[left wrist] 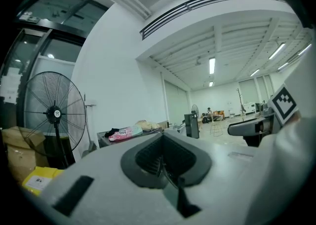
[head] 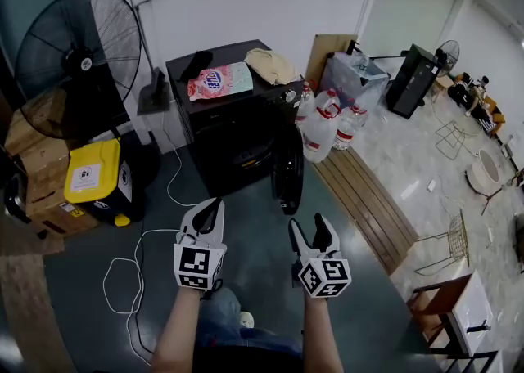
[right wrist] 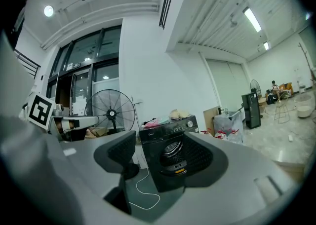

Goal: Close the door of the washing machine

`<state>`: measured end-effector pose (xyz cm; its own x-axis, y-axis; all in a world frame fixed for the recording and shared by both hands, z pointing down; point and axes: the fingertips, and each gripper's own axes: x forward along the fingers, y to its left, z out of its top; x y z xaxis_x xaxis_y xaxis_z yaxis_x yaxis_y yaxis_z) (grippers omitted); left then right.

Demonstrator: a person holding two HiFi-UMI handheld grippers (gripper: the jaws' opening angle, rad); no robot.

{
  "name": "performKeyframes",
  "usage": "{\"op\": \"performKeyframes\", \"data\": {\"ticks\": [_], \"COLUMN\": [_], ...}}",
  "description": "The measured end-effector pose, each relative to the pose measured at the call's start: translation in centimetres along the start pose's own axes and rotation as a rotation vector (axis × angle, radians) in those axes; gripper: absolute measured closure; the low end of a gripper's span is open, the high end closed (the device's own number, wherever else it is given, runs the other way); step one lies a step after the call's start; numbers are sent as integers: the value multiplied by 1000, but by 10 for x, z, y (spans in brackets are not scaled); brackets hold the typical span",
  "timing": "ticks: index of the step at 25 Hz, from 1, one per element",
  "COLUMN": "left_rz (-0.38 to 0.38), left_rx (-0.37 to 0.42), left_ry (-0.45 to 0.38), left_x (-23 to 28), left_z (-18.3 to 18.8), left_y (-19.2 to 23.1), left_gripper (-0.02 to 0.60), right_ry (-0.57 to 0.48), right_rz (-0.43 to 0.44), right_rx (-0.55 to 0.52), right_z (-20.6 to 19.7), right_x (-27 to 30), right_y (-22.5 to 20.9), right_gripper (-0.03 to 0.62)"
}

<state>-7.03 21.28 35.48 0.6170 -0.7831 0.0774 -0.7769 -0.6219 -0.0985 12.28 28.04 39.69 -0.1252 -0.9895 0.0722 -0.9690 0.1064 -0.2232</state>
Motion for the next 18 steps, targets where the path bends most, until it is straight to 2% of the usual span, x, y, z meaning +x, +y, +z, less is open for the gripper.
{"op": "performKeyframes", "data": {"ticks": [8,18], "left_rz": [14,-36], "left_rx": [-14,-18], "left_ry": [5,2], "left_x": [42,149], "left_z": [-12,-19], "left_y": [25,88], "left_gripper": [574,574], "right_ry": [19,19], "right_rz": [-9,-68], "right_rx": [3,4], "right_z": [-10,-10], "right_x": [46,156], "right_y": [-24,-56], "right_gripper": [301,301]}}
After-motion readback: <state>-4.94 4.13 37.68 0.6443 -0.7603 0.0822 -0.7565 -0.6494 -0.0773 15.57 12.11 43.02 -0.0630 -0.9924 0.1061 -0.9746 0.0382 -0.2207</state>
